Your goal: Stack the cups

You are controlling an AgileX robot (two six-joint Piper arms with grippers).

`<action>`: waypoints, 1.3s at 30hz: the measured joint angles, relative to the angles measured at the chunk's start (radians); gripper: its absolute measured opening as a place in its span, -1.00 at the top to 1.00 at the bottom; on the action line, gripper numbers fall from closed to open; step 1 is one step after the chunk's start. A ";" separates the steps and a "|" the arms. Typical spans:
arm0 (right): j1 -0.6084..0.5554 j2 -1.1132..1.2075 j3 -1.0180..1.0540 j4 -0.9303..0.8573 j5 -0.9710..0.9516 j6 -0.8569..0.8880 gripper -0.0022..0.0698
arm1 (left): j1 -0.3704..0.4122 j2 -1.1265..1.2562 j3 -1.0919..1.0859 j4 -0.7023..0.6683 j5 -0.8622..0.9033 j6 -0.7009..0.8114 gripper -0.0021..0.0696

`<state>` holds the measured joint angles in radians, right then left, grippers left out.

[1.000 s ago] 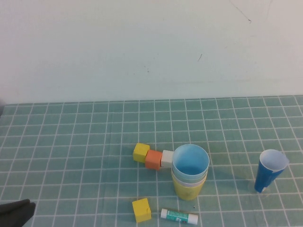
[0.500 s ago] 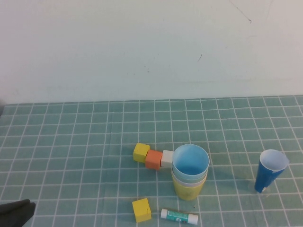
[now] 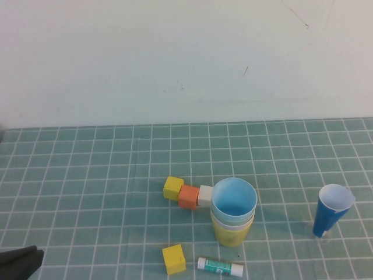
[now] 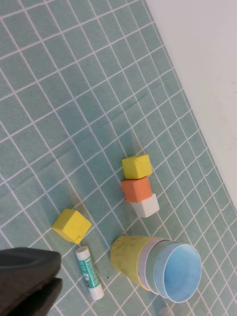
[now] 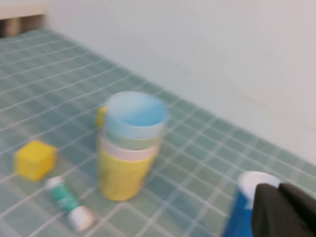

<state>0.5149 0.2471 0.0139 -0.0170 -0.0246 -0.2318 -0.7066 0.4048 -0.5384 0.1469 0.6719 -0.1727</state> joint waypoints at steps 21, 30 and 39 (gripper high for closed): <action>-0.553 -0.259 0.014 0.002 0.349 0.072 0.95 | 0.000 0.000 0.000 0.001 0.002 0.000 0.95; -0.526 -0.261 0.013 -0.019 0.353 0.102 0.95 | 0.000 0.000 0.000 0.001 0.002 0.000 0.95; -0.526 -0.261 0.013 -0.054 0.353 0.102 0.95 | 0.000 0.000 0.000 0.001 0.002 0.002 0.95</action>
<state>-0.0108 -0.0140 0.0267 -0.0710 0.3287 -0.1299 -0.7066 0.4048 -0.5384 0.1478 0.6738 -0.1708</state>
